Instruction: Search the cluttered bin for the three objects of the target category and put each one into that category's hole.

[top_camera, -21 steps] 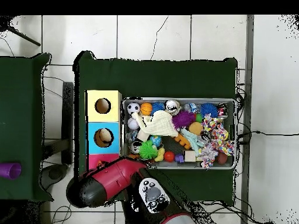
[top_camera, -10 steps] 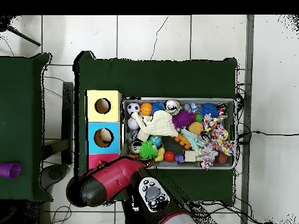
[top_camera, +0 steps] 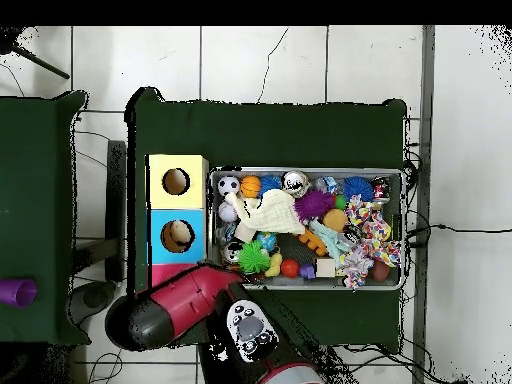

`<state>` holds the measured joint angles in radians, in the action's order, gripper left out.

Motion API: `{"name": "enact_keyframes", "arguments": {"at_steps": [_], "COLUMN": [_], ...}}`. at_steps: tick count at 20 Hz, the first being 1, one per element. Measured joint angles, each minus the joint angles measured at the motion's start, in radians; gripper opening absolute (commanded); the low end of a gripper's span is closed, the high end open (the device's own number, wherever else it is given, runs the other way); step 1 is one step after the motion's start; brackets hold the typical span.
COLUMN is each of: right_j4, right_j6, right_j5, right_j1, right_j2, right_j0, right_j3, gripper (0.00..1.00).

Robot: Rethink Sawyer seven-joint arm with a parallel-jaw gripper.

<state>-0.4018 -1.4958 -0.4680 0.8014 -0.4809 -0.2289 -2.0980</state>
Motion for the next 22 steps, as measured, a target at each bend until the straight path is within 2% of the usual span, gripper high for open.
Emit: {"name": "enact_keyframes", "arguments": {"at_steps": [5, 12, 19, 20, 22], "right_j4": [0.014, 0.023, 0.019, 0.032, 0.046], "right_j6": [0.0, 0.0, 0.0, 0.0, 0.0], "right_j5": [-0.08, -0.124, -0.107, -0.107, -0.109], "right_j1": [-0.019, -0.026, 0.024, 0.069, 0.1], "right_j2": [-0.001, 0.002, 0.006, 0.006, 0.007], "right_j0": [0.008, 0.016, 0.012, 0.003, -0.001], "right_j3": [0.041, 0.062, 0.028, 0.003, -0.011], "gripper": [0.0, 0.0, 0.0, 0.0, 0.0]}}
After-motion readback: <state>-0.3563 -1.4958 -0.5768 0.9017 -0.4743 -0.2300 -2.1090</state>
